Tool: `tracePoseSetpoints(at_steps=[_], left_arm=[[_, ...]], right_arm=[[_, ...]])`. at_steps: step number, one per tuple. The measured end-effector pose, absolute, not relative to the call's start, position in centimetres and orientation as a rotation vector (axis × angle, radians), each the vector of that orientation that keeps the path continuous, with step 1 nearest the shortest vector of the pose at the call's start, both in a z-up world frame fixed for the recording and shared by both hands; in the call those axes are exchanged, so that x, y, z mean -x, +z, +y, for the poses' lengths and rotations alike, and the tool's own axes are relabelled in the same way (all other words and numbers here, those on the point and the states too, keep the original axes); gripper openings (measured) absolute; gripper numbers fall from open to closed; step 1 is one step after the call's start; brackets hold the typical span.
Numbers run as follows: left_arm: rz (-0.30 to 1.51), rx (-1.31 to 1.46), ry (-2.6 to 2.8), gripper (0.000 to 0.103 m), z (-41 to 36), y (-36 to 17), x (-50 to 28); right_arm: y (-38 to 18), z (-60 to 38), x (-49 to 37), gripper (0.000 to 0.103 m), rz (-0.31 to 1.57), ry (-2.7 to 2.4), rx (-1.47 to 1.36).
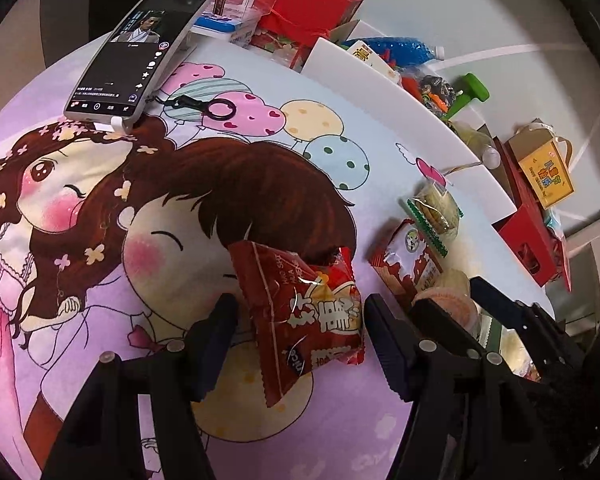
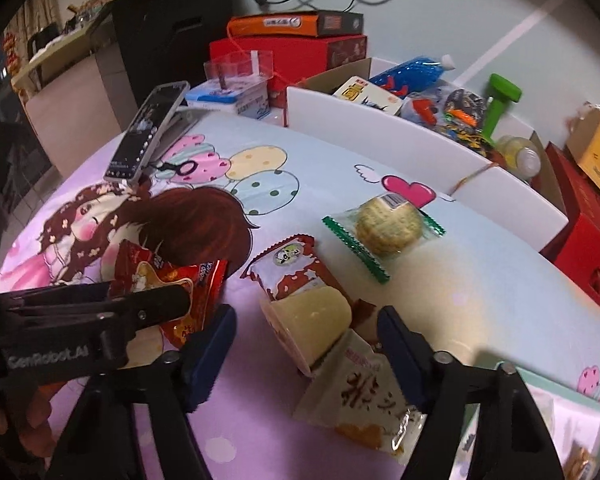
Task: Organize snacks
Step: 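Grasp the red chip bag with the left tool while the right tool grasps the pale bun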
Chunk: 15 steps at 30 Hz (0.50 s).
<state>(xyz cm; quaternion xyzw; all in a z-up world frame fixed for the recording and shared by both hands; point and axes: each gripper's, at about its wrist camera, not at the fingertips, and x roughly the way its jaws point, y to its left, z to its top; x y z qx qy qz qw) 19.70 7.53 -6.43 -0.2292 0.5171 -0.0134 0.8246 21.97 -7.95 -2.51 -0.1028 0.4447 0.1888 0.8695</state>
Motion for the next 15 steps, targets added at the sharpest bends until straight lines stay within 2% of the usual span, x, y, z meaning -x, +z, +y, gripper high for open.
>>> tracePoseSetpoints(at_steps=[2, 4, 5, 6, 11, 15], left_arm=[[1.102, 0.49, -0.03, 0.067, 7.53, -6.59, -19.79], [1.103, 0.49, -0.032, 0.067, 7.51, -6.65, -19.84], [1.102, 0.489, -0.034, 0.065, 7.49, -6.63, -19.83], [1.101, 0.491, -0.039, 0.06, 7.48, -6.61, -19.83], [1.102, 0.485, -0.047, 0.052, 7.31, -6.6, -19.8], [1.089, 0.507, -0.051, 0.051, 7.6, -6.27, -19.55]], right_arm=[[-2.72, -7.63, -22.13, 0.069, 0.933, 0.411, 0.217], [-2.92, -7.36, -22.21, 0.06, 0.938, 0.413, 0.228], [-2.98, -7.28, -22.25, 0.054, 0.938, 0.412, 0.231], [-3.05, -7.26, -22.34, 0.053, 0.942, 0.413, 0.229], [-3.14, -7.47, -22.07, 0.053, 0.942, 0.419, 0.208], [-2.93, -7.97, -21.63, 0.053, 0.938, 0.407, 0.169]])
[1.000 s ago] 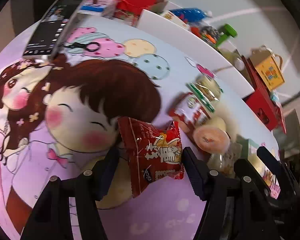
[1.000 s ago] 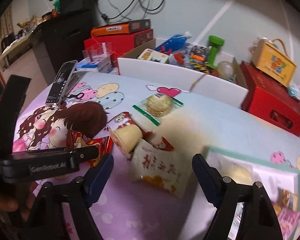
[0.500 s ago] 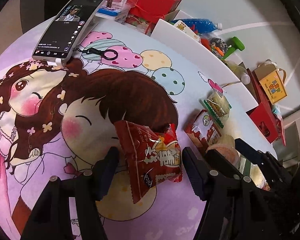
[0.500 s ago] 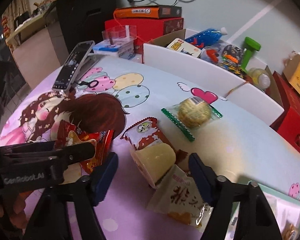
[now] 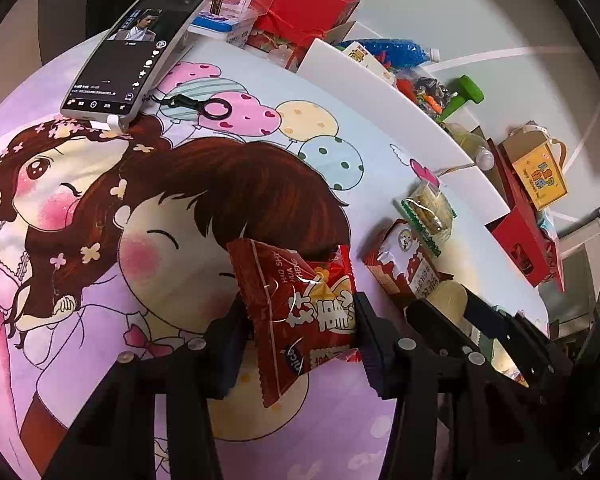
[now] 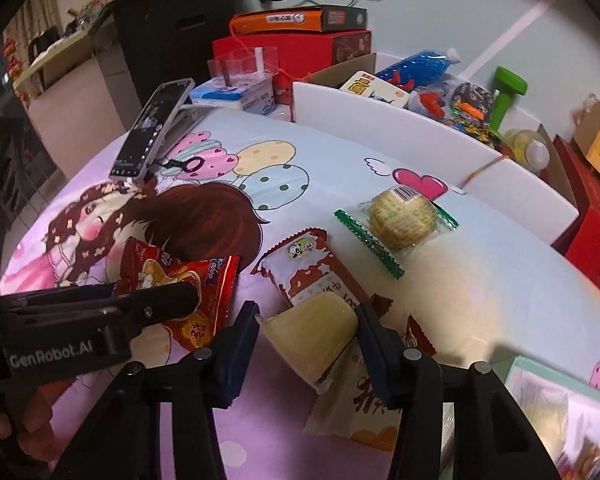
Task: Organize snacks
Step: 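Grasp the red chip bag with the left tool while the right tool grasps the pale bun, then carry both snacks over the tray and release them inside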
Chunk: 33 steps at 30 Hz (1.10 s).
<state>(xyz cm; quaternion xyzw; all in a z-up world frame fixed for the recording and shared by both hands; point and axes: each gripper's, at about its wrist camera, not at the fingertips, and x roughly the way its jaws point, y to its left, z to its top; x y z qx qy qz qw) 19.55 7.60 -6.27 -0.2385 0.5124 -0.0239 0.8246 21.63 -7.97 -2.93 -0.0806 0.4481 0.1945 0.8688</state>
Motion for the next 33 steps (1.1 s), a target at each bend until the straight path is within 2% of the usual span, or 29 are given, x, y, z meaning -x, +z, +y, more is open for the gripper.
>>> tracePoseSetpoints(at_steps=[18, 33], left_arm=[[0.991, 0.464, -0.108, 0.049, 6.1, -0.9, -17.7], [0.915, 0.29, -0.335, 0.049, -4.5, 3.9, -16.0]], right_arm=[[1.4, -12.2, -16.4, 0.052, 0.827, 0.3, -0.004], [5.0, -23.4, -11.8, 0.053, 0.772, 0.013, -0.154]])
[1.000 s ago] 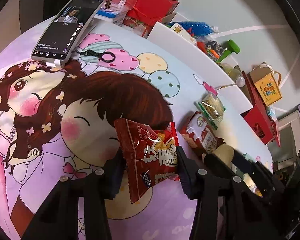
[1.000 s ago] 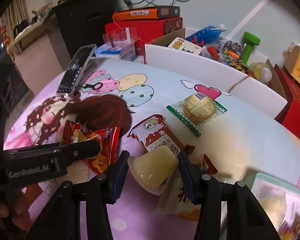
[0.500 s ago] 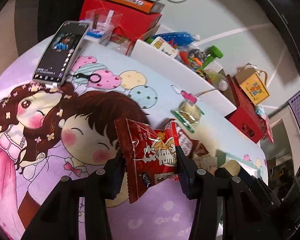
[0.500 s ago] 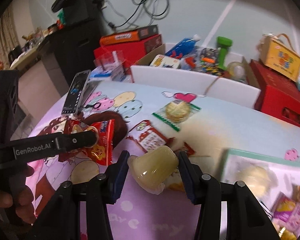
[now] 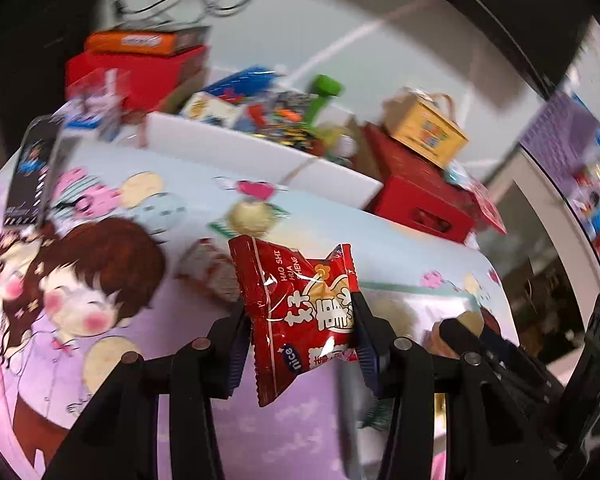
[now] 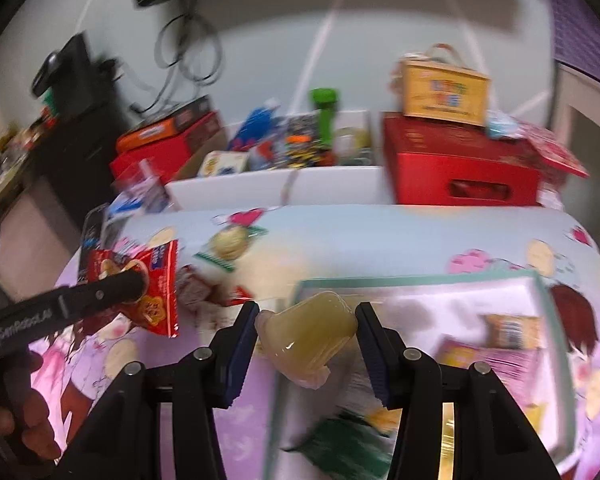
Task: Organize snacks
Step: 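Carry both snacks over the tray and release them inside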
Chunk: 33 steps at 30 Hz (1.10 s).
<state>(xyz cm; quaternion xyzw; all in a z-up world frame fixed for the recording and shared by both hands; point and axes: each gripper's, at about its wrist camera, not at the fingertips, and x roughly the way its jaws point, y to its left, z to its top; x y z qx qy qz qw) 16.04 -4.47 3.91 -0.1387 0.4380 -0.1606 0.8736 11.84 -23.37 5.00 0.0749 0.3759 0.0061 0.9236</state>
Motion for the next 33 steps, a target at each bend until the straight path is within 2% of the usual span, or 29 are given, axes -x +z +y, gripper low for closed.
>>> tracePoseSetpoints(at_steps=[11, 20, 28, 29, 32, 33], left_arm=[[0.921, 0.12, -0.484, 0.049, -13.7, 4.1, -15.8], [1.012, -0.007, -0.568, 0.049, -21.7, 1.7, -17.8], [1.051, -0.071, -0.572, 0.05, -24.8, 0.4, -18.4], [1.053, -0.076, -0.567, 0.051, -24.8, 0.4, -18.4], [1.061, -0.065, -0.551, 0.071, -24.4, 0.2, -18.4], [1.062, -0.059, -0.549, 0.071, -24.2, 0.3, -18.5]], right_arm=[[5.6, -32.6, -11.0, 0.053, 0.76, -0.126, -0.257], [3.1, -38.2, -15.4, 0.053, 0.911, -0.163, -0.248], [0.0, -40.5, -17.1, 0.053, 1.032, -0.134, -0.299], [0.0, -40.5, -17.2, 0.053, 1.037, -0.13, -0.296], [0.0, -40.0, -17.4, 0.053, 1.051, -0.124, -0.27], [0.0, -39.9, -17.4, 0.053, 1.055, -0.121, -0.265]])
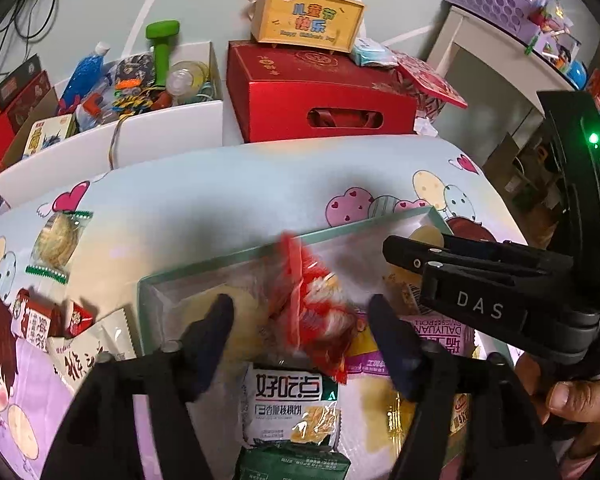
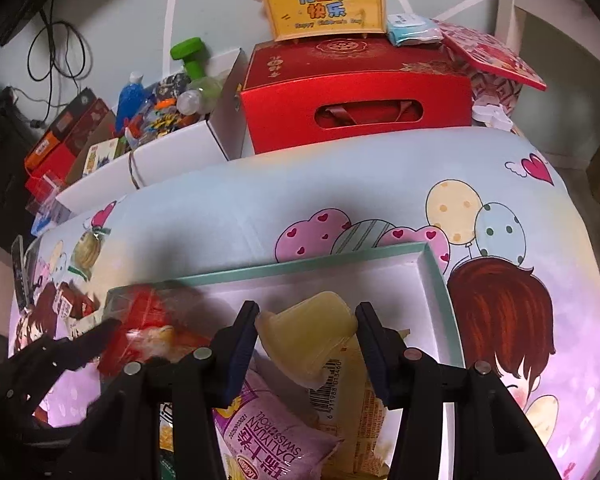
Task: Organize snacks
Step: 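Carry both snacks over the tray and release them inside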
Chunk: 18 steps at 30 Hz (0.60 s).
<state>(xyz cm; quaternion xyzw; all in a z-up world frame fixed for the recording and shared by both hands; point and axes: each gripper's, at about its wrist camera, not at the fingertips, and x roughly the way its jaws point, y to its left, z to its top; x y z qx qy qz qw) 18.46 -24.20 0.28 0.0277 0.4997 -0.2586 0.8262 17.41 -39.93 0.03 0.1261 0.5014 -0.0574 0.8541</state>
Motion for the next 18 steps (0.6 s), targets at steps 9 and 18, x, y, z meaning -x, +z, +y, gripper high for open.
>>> tracePoseSetpoints(at_steps=[9, 18], left_arm=[[1.05, -0.008, -0.476, 0.075, -20.9, 1.5, -18.1], [1.018, 0.013, -0.283, 0.098, -14.6, 1.6, -17.3]], right_arm=[[0.9, -39.0, -17.0, 0.066, 1.049, -0.116, -0.246], [1.9, -36.7, -13.8, 0.103, 0.988, -0.138, -0.272]])
